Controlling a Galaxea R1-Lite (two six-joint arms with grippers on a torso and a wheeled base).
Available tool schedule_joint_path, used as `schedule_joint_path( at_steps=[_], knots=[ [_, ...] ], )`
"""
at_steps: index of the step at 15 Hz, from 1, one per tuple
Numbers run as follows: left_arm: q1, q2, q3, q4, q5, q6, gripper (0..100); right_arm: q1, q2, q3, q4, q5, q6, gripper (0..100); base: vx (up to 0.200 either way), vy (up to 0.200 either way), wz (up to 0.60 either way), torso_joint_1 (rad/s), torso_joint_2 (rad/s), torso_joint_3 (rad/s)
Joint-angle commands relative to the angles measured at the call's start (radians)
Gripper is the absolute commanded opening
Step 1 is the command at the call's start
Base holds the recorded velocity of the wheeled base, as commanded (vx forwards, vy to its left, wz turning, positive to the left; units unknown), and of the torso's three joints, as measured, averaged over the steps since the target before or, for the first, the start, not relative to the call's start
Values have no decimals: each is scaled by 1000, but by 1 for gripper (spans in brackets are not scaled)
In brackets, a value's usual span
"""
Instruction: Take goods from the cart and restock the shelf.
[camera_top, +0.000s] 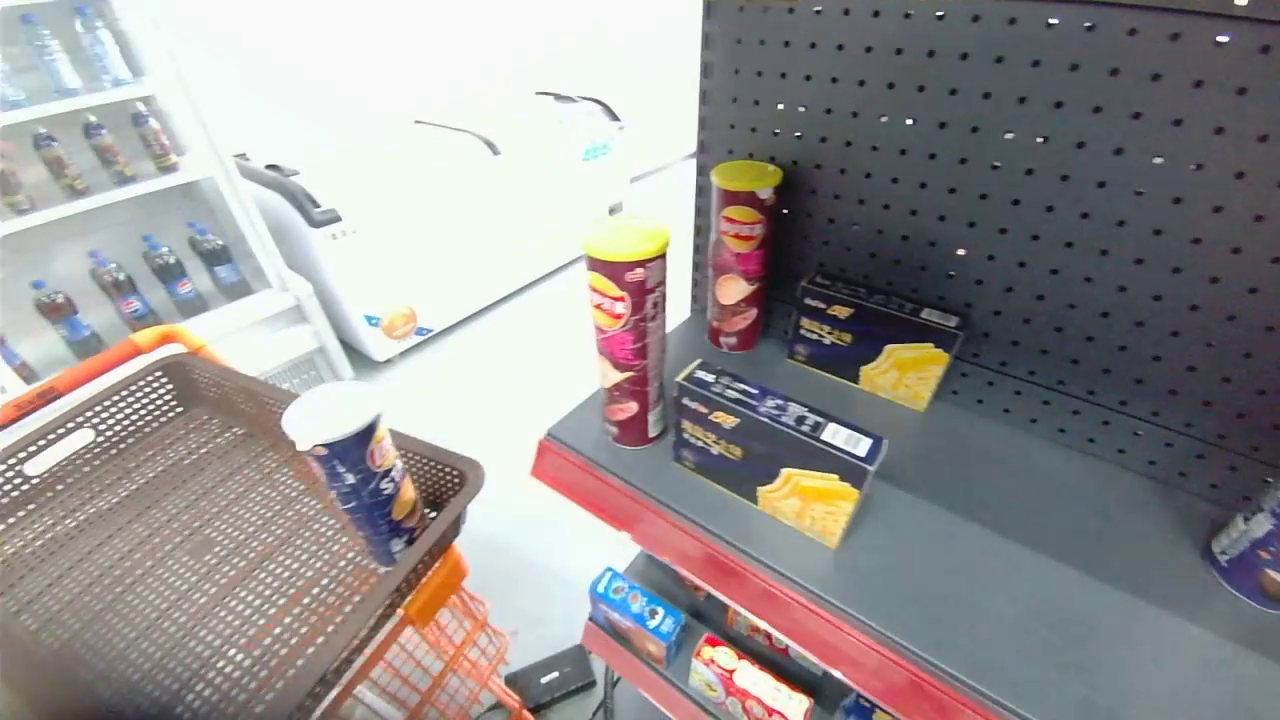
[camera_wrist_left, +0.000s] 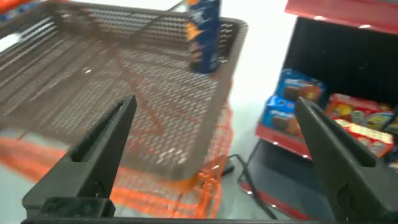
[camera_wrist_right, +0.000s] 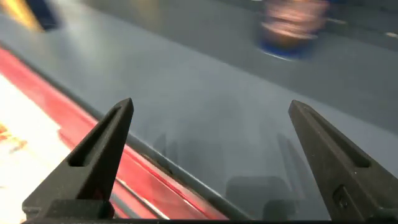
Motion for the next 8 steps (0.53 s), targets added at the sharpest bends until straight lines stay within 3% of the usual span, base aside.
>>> schedule_joint_path(
  at_steps=[1, 2, 8],
  knots=[
    [0, 1, 0, 0, -1, 2, 100, 1, 1, 0, 0, 1, -1, 100, 0, 0, 600, 7, 12, 2],
    [0, -1, 0, 0, -1, 2, 100, 1, 1, 0, 0, 1, -1, 100, 0, 0, 600, 2, 2, 7],
    [0, 1, 0, 0, -1, 3, 100, 1, 1, 0, 0, 1, -2, 100, 0, 0, 0, 0, 0, 0]
  ],
)
